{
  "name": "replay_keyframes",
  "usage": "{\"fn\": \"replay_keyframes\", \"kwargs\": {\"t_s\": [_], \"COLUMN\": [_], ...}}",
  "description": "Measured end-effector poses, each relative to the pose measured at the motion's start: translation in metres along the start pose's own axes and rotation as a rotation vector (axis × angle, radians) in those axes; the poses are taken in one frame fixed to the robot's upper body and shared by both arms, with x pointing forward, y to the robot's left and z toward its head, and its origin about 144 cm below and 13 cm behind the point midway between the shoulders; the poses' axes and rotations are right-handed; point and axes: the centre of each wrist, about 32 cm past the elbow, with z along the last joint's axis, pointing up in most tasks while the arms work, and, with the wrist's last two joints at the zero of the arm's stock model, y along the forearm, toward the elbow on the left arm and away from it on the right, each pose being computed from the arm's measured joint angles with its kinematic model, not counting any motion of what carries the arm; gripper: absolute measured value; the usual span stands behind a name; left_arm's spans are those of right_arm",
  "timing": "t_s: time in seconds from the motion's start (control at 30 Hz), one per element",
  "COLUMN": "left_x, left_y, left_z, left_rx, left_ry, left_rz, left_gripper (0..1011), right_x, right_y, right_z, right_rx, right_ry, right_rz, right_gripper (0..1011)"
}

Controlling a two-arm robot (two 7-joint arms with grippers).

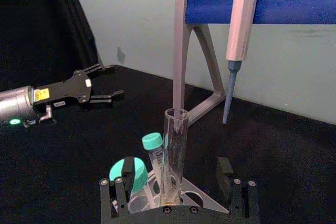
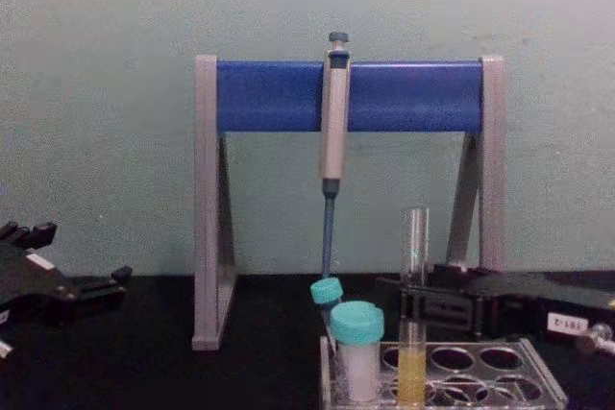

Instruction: Pick up the test tube from the test tube rack, shake it, then place it back into the test tube rack.

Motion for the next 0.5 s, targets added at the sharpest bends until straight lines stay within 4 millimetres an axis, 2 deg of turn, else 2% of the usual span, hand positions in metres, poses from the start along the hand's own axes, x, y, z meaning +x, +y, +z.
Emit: {"fn": "replay_keyframes", "kwargs": {"t_s": [0.5], "left_x": [0.0000], "left_y": [0.0000], "left_z": [0.0000], "left_rx": [0.000], "left_ry": [0.000], "left_rz": [0.000], "left_gripper": [1001], "right_x": [-0.0001], "right_y": [-0.0004], "right_z": [-0.0005], "right_rx": [-0.003], "right_ry": [0.000], "right_rz": [-0.003], "right_gripper": [1000]}}
